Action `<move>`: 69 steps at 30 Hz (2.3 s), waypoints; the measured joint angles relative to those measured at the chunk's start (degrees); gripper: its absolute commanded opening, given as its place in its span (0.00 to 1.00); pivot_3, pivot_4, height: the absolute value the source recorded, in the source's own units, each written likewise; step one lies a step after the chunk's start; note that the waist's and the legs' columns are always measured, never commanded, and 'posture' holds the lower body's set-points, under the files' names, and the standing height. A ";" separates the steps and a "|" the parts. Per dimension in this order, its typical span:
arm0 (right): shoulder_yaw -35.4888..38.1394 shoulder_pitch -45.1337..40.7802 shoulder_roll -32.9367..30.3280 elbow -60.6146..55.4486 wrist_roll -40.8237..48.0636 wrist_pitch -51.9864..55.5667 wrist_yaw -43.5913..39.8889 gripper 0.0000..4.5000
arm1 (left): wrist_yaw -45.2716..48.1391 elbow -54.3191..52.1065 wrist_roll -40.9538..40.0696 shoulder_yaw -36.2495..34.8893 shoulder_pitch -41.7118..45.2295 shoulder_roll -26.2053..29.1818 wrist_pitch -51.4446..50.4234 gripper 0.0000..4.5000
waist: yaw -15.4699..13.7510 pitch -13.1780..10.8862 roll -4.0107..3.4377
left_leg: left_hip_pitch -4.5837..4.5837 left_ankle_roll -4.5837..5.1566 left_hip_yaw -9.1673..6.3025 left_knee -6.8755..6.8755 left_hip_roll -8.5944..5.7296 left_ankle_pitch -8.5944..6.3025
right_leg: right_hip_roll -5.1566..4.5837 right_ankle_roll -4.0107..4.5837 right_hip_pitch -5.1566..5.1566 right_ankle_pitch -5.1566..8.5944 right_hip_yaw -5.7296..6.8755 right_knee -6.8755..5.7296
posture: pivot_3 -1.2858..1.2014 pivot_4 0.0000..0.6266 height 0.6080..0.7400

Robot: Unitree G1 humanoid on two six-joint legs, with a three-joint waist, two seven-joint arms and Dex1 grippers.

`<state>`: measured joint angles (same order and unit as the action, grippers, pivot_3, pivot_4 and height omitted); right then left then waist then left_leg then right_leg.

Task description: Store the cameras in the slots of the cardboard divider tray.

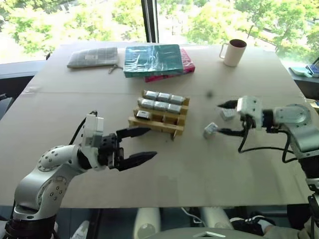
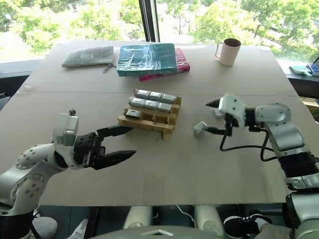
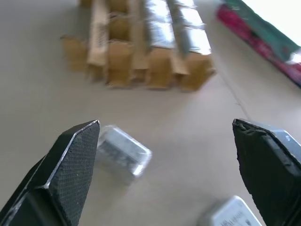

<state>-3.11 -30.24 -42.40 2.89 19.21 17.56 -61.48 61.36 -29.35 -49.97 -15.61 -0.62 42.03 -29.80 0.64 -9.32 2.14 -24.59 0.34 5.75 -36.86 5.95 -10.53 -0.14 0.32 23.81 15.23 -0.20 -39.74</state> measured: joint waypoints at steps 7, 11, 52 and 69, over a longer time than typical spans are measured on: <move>3.26 1.03 7.15 -0.37 -0.37 13.91 16.52 1.00 | -5.89 -2.29 -2.38 0.92 5.39 0.00 -3.40 0.88 | 0.09 -0.01 -0.02 | -0.04 0.00 0.05 0.11 -0.03 0.00 | 0.10 -0.03 0.14 -0.02 -0.39 -0.01 | 0.52 0.24 1.00; 4.83 1.36 9.27 -0.39 -0.83 19.21 23.26 1.00 | -7.90 -2.80 -3.27 2.11 6.41 0.00 -4.88 0.88 | 0.09 -0.01 -0.01 | -0.07 0.00 0.25 0.25 -0.10 0.00 | 0.09 -0.06 0.24 -0.02 -0.51 0.03 | 0.52 0.24 1.00; -10.85 2.84 8.08 -27.62 -16.76 -4.54 18.52 0.42 | -39.61 16.85 -35.65 8.92 26.12 -4.56 -31.22 0.91 | -0.18 -0.10 -0.05 | -0.12 -0.01 0.19 0.43 -0.31 0.02 | 0.06 -0.30 0.39 0.13 -0.42 0.03 | 0.52 0.24 1.00; -15.07 1.05 11.58 -29.08 -17.88 -5.13 16.01 0.42 | -26.42 23.23 -23.20 11.14 29.17 -8.00 -31.80 0.79 | 0.06 -0.10 -0.05 | -0.12 -0.01 0.17 0.44 -0.31 0.02 | 0.06 -0.24 0.40 0.10 -0.41 0.02 | 0.52 0.24 1.00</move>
<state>-18.18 -29.19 -30.82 -26.19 1.34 12.43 -45.47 34.94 -6.12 -73.17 -4.48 28.55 34.04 -61.59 0.70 -9.42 2.09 -24.71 0.33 5.92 -36.43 5.64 -10.51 -0.09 0.08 24.20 15.33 -0.61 -39.72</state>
